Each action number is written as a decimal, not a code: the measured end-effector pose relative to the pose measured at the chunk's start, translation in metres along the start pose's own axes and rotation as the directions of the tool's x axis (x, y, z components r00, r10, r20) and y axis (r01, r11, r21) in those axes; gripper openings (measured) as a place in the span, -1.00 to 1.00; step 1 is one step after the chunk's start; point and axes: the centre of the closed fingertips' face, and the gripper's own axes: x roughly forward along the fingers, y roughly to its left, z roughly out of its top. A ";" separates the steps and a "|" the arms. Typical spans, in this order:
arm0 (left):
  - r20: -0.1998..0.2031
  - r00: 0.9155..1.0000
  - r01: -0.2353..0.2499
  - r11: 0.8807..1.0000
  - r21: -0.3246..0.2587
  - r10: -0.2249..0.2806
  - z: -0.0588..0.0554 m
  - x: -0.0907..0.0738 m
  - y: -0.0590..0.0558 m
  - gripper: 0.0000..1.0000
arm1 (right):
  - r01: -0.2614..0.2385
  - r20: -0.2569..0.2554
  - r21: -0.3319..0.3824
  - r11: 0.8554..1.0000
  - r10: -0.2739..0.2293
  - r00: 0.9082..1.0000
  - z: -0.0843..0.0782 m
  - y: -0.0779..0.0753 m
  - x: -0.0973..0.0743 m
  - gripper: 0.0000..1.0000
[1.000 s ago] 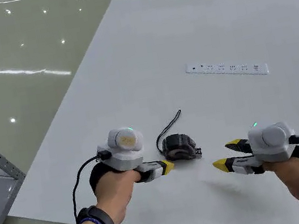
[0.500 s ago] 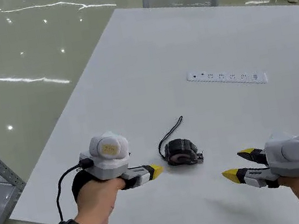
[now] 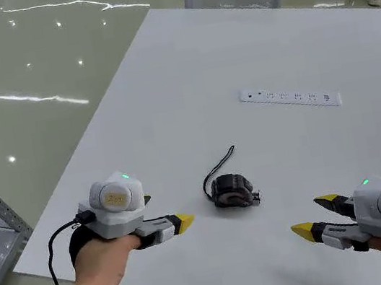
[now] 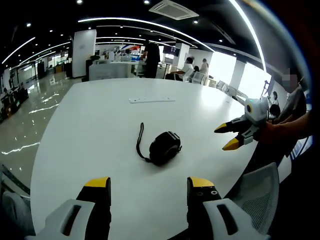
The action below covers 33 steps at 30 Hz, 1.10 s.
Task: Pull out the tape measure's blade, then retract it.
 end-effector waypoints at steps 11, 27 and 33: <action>0.011 1.000 0.013 1.000 -0.008 -0.013 -0.005 -0.003 -0.006 0.23 | 0.006 -0.001 0.009 1.000 -0.006 1.000 -0.004 0.008 -0.006 0.09; 0.023 0.999 0.033 0.999 -0.003 -0.033 -0.002 0.001 -0.013 0.28 | 0.020 -0.002 0.049 0.999 -0.020 1.000 -0.015 0.013 -0.014 0.16; 0.020 0.999 0.032 0.999 0.005 -0.032 -0.002 0.001 -0.014 0.29 | 0.036 -0.004 0.062 0.997 -0.035 0.999 -0.020 0.012 -0.018 0.16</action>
